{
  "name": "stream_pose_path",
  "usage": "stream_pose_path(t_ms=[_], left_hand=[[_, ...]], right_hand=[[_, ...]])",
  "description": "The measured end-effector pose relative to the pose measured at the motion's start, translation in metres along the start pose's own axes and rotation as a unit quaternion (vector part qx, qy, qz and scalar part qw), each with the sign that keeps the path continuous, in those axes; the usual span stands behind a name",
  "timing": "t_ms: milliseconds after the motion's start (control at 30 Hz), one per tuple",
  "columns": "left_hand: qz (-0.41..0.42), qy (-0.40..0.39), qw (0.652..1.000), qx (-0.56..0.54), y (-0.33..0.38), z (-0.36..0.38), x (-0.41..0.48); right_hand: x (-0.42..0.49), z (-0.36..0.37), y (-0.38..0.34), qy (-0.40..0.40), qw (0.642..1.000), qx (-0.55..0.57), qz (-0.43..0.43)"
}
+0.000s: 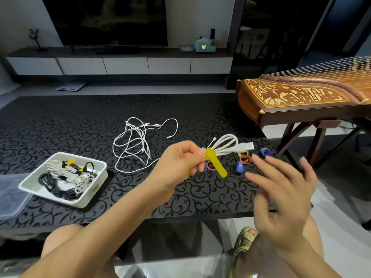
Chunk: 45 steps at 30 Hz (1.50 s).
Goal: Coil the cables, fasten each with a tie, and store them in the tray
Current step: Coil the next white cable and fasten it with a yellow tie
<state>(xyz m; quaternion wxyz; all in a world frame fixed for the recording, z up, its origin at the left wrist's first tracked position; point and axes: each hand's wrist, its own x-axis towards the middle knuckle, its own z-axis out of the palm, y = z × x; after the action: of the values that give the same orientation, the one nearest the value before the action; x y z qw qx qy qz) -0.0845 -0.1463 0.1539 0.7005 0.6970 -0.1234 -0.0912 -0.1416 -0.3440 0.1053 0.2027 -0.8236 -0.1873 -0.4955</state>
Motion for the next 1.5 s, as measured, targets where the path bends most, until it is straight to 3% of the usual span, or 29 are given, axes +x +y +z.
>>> stream_pose_path(t_ms=[67, 100, 133, 200, 233, 300, 367, 400, 467, 567, 600, 700, 733, 867, 967, 1100, 1233, 1300, 1400, 1500], left_hand=[[0.034, 0.013, 0.999, 0.014, 0.002, 0.002, 0.001], [0.056, 0.021, 0.998, 0.031, 0.002, 0.004, 0.002], [0.080, 0.031, 0.995, 0.055, 0.002, 0.005, 0.004], [0.130, 0.047, 0.985, 0.108, 0.000, 0.008, 0.005], [0.157, 0.054, 0.976, 0.138, -0.001, 0.009, 0.005], [0.214, 0.071, 0.951, 0.214, -0.002, 0.009, 0.005], [0.266, 0.082, 0.919, 0.279, -0.001, 0.009, 0.005], [0.286, 0.085, 0.906, 0.299, 0.000, 0.009, 0.005], [0.309, 0.075, 0.891, 0.324, 0.003, 0.010, 0.004], [0.287, 0.010, 0.909, 0.301, 0.008, 0.009, -0.002], [0.261, -0.024, 0.926, 0.273, 0.011, 0.007, -0.006], [0.220, -0.131, 0.935, 0.246, 0.018, 0.002, -0.018], [0.213, -0.160, 0.931, 0.250, 0.020, 0.001, -0.020], [0.177, -0.204, 0.917, 0.294, 0.022, -0.004, -0.022], [0.134, -0.207, 0.905, 0.347, 0.018, -0.005, -0.019], [0.105, -0.170, 0.832, 0.517, 0.004, 0.005, -0.013], [-0.005, -0.113, 0.864, 0.490, -0.013, 0.008, -0.001], [-0.054, -0.108, 0.892, 0.435, -0.021, 0.010, 0.008], [-0.116, -0.093, 0.942, 0.302, -0.026, 0.005, 0.019], [-0.139, -0.124, 0.954, 0.235, -0.024, -0.013, 0.030]], right_hand=[[-0.004, 0.000, -0.005, 0.005, 0.984, 0.095, 0.151], [0.000, 0.003, -0.009, -0.002, 0.943, 0.197, 0.267], [0.009, 0.008, -0.011, -0.028, 0.853, 0.327, 0.406], [0.026, 0.017, -0.013, -0.144, 0.593, 0.511, 0.605], [0.032, 0.020, -0.012, -0.206, 0.495, 0.551, 0.640], [0.042, 0.028, -0.011, -0.277, 0.358, 0.618, 0.643], [0.046, 0.032, -0.011, -0.284, 0.228, 0.675, 0.641], [0.049, 0.034, -0.011, -0.282, 0.172, 0.697, 0.636], [0.053, 0.034, -0.010, -0.271, 0.133, 0.718, 0.627], [0.061, 0.027, -0.006, -0.277, 0.162, 0.720, 0.615], [0.064, 0.023, -0.006, -0.297, 0.209, 0.705, 0.609], [0.066, 0.017, 0.002, -0.361, 0.448, 0.573, 0.584], [0.068, 0.016, 0.002, -0.396, 0.492, 0.543, 0.553], [0.072, 0.018, 0.008, -0.545, 0.500, 0.509, 0.440], [0.073, 0.021, 0.010, -0.589, 0.541, 0.464, 0.380], [0.076, 0.023, 0.009, -0.628, 0.635, 0.354, 0.279], [0.078, 0.018, 0.001, -0.651, 0.719, 0.195, 0.144], [0.071, 0.025, -0.009, -0.622, 0.781, 0.015, 0.047], [0.048, 0.039, -0.019, -0.458, 0.870, -0.171, -0.065], [0.036, 0.055, -0.014, -0.331, 0.923, -0.182, -0.071]])
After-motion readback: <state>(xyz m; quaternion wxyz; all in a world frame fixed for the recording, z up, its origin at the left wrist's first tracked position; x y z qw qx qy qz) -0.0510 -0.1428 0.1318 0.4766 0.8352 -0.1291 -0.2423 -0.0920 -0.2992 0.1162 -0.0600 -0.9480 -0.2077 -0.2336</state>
